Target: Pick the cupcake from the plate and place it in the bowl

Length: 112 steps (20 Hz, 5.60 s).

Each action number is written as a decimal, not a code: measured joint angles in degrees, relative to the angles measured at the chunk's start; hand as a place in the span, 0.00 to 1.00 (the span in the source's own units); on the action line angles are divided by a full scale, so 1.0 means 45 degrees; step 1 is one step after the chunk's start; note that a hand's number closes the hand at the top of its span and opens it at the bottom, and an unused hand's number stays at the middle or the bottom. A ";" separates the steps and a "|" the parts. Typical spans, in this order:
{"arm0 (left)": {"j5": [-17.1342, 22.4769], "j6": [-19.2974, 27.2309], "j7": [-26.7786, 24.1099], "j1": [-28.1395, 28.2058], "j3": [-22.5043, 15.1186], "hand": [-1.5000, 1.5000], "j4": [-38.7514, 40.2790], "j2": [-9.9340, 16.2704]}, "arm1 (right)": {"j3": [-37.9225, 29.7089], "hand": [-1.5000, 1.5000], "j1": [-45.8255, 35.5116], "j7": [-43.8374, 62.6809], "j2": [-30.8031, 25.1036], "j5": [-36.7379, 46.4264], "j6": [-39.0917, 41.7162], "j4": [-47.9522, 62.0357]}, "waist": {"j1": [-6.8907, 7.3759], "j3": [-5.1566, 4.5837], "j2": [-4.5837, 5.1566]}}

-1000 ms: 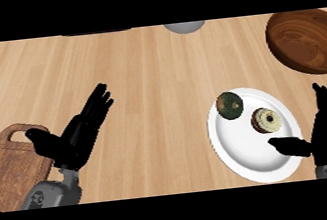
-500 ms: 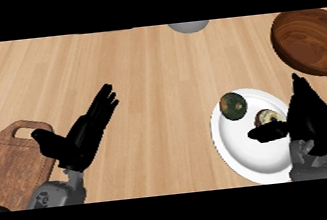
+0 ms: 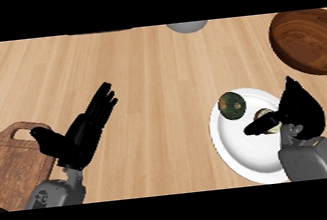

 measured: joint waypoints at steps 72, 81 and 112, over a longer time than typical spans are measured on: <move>-0.1362 -0.1274 0.0462 0.0462 0.1319 0.50 -0.0225 -0.1389 | -0.0048 1.00 -0.4557 -0.5198 0.1027 0.3668 0.1170 0.5132 | -0.0084 0.0025 -0.0030; -0.1451 -0.1334 0.0302 0.0346 0.1506 0.50 0.0103 -0.1470 | 0.0158 1.00 -0.5859 -0.3945 0.0599 0.4581 0.2932 0.1136 | -0.0187 0.0021 -0.0060; -0.1632 -0.1890 0.0614 0.0107 0.1645 0.50 -0.0063 -0.1702 | -0.5395 1.00 -0.9038 -1.0153 -0.4740 0.4183 -0.3435 1.1634 | 0.0382 0.0044 0.0199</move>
